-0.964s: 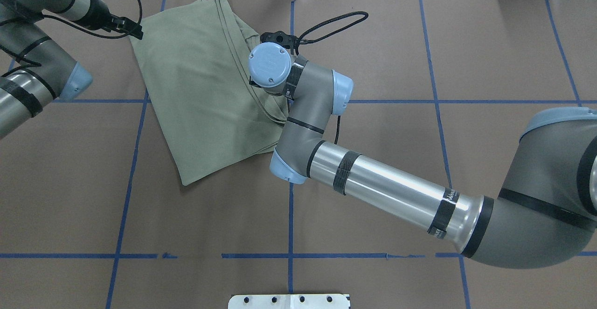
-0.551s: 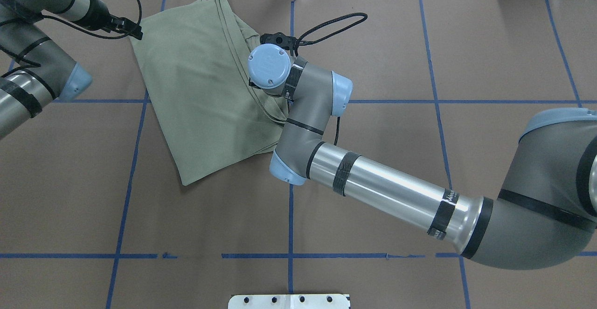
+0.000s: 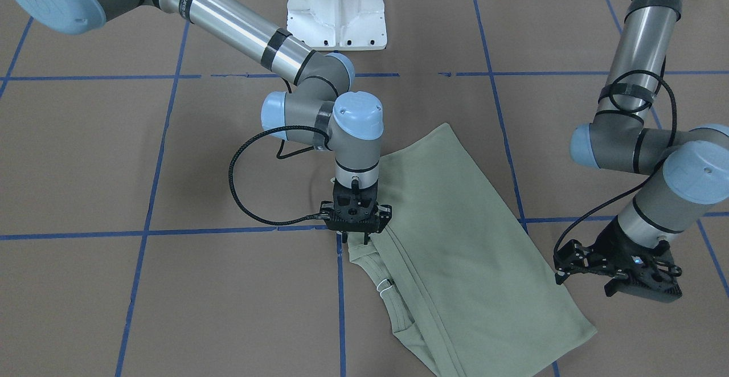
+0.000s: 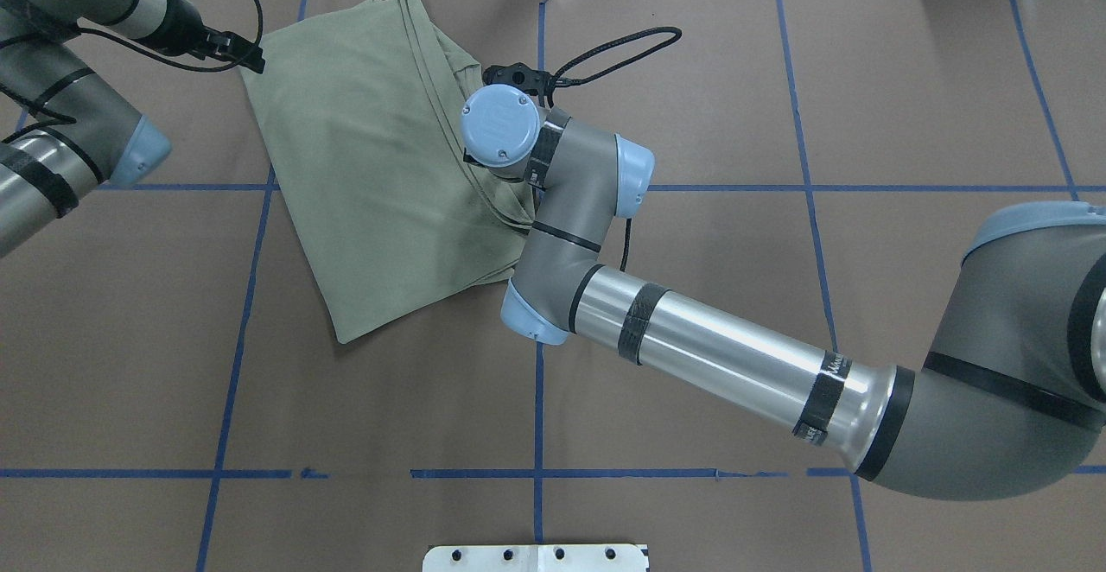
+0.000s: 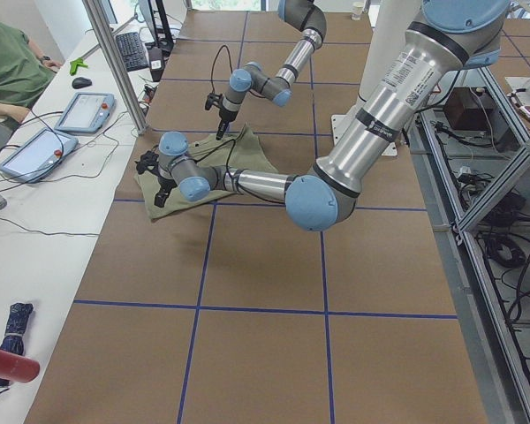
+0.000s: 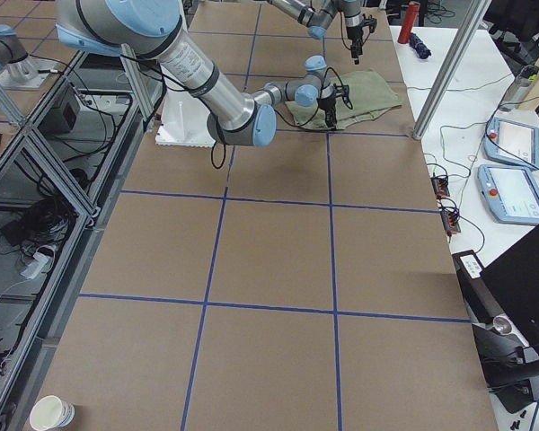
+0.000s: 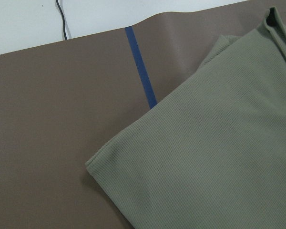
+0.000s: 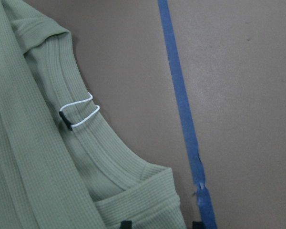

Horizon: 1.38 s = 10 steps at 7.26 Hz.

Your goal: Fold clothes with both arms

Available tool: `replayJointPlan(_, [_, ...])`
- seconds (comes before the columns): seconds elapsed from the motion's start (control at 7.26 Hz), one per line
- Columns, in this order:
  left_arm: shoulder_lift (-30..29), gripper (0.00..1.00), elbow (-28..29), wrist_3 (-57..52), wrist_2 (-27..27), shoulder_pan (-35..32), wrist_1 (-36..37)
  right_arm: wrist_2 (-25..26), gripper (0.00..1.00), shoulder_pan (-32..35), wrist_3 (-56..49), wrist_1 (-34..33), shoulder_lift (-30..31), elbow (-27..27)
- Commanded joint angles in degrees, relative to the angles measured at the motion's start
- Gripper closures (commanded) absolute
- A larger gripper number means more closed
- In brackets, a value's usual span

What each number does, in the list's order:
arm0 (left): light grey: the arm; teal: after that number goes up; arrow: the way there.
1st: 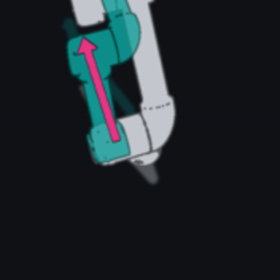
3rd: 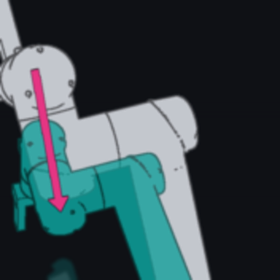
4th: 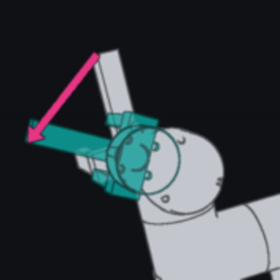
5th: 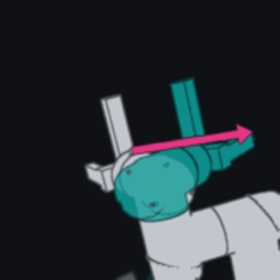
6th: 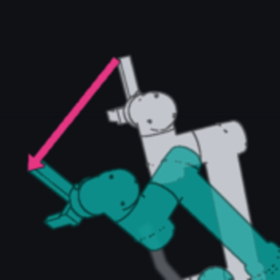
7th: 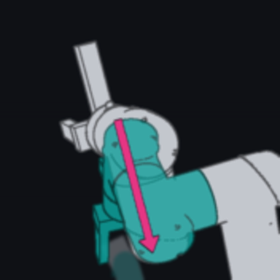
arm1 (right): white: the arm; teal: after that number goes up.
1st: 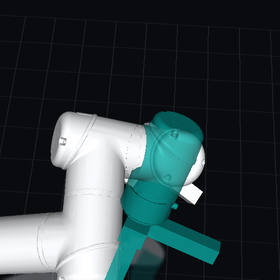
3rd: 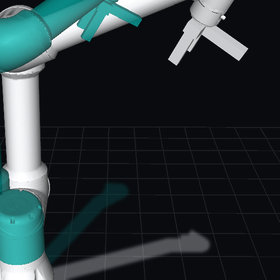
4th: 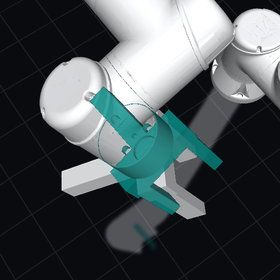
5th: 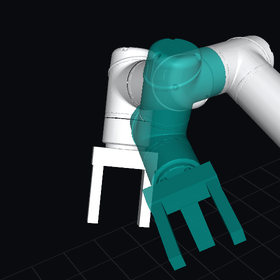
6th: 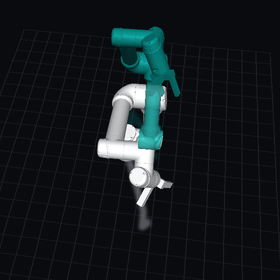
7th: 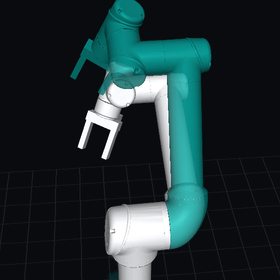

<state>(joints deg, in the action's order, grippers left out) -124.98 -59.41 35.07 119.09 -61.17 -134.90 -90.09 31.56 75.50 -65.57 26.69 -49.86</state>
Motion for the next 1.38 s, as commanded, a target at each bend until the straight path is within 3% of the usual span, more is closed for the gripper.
replayJointPlan(0.0, [0.09,0.00,-0.01,0.00,0.00,0.00,-0.01,-0.09,1.00,-0.01,0.00,0.00,-0.14,-0.06])
replayJointPlan(0.41, [0.09,0.00,0.08,0.09,0.00,0.00,-0.97,-1.49,1.00,0.96,-1.84,-0.26,-0.23,-1.62])
replayJointPlan(0.55, [0.00,0.00,-0.01,0.09,0.00,0.00,-0.98,-3.67,1.00,1.22,-2.02,-1.66,2.03,-6.43])
replayJointPlan(0.96, [0.00,0.00,-0.01,0.09,0.00,0.09,-0.98,-3.96,1.00,0.53,-1.85,-10.87,18.43,-31.80])
replayJointPlan(1.24, [0.00,0.00,-0.01,0.09,0.00,0.09,-1.06,-1.07,1.00,-4.02,-1.24,-15.63,29.60,-47.44])
